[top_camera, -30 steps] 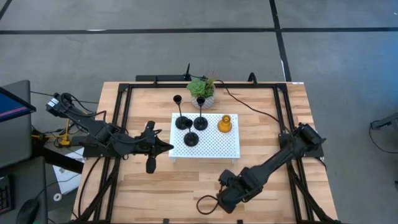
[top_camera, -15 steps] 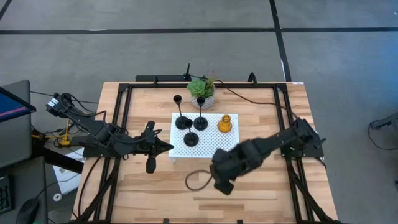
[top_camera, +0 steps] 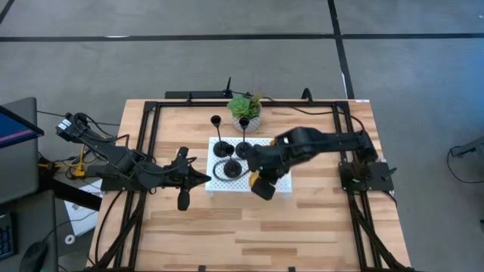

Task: Pick & Place candle stick holders
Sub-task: Put the gold vase on the shelf

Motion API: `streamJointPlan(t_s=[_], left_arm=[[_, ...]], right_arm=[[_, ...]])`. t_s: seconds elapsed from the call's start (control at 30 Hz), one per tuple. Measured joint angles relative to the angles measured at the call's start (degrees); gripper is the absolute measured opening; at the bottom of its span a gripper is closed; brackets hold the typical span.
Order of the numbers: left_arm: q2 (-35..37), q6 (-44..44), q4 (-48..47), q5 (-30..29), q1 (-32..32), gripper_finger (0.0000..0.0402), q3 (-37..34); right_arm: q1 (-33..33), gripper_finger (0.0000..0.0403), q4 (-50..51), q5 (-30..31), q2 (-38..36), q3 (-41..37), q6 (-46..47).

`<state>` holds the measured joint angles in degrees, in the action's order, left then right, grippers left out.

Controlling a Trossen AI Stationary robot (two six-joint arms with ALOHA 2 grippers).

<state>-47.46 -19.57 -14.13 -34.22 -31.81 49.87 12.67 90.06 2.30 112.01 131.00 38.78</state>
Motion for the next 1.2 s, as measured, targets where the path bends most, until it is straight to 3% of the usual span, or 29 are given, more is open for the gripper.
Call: streamJointPlan(t_s=[0.37, 1.2], left_arm=[[0.0, 0.0, 0.0, 0.0, 0.0, 0.0008, 0.0], [0.0, -0.2, 0.0, 0.0, 0.0, 0.0008, 0.0]], right_arm=[[-5.3, 0.0010, 0.0, -1.2, 0.0, 0.0, -5.3], [-5.7, 0.0010, -0.5, -1.2, 3.0, -2.4, -7.7]])
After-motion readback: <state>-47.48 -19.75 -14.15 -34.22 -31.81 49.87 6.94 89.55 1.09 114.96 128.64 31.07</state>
